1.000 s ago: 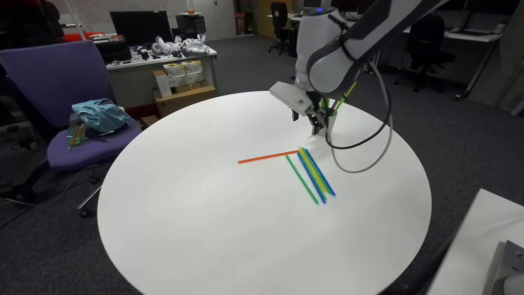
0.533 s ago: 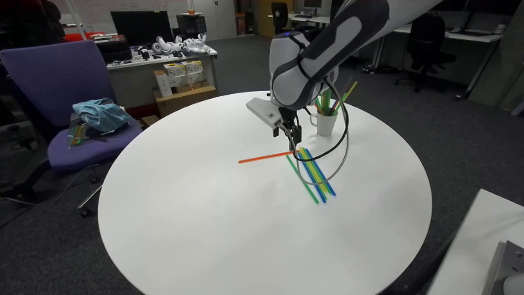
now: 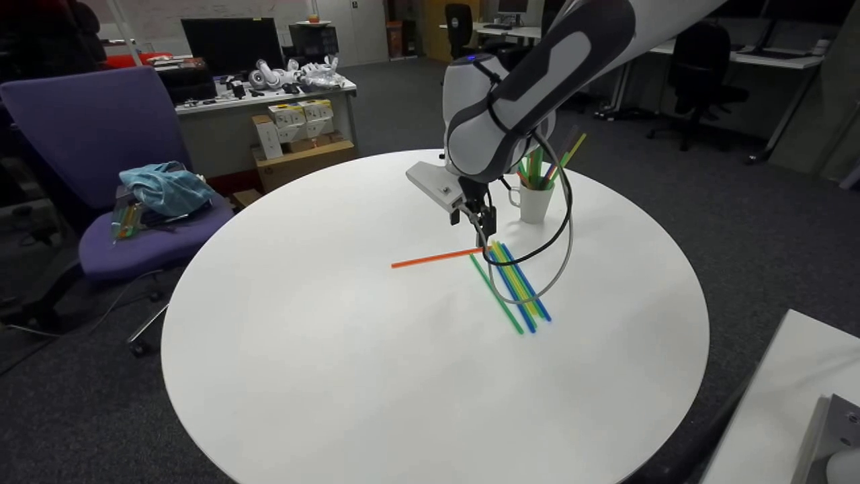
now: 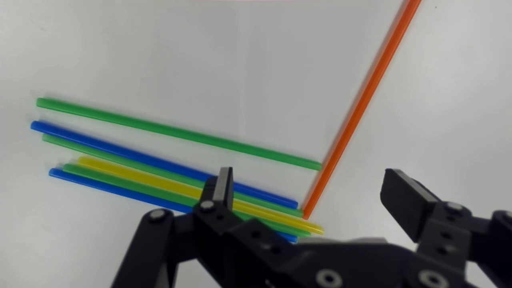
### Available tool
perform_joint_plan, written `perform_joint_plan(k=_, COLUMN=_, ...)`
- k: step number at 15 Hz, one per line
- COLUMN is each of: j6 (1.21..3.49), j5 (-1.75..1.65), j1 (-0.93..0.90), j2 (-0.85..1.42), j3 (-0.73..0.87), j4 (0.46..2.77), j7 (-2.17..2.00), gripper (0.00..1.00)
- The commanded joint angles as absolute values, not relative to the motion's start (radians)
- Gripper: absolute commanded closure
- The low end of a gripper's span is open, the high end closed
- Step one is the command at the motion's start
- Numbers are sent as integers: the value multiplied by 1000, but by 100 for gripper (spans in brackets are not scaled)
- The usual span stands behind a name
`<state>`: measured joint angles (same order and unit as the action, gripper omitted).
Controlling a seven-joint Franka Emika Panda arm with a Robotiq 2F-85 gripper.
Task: Pick up the orange straw from the table and place it in the white mug
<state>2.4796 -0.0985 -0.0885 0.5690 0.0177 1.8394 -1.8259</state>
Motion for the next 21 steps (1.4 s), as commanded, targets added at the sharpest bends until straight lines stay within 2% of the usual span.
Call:
perform_joint_plan(k=1, j6=2479, j5=-71, j1=-133, j2=639, j3=52, j4=1761, j7=-1826, gripper=0)
perform_joint_plan(k=15, j6=2447, j5=53, j1=-151, j2=995, j3=62, j4=1352, j7=-1821, gripper=0)
perform_joint_plan(k=17, j6=2443, j5=54, j1=-149, j2=1014, j3=68, j4=1319, j7=-1816, gripper=28)
perform_joint_plan(k=21, j6=2438, j5=57, j1=-144, j2=1030, j3=70, j4=1278, j7=-1813, gripper=58)
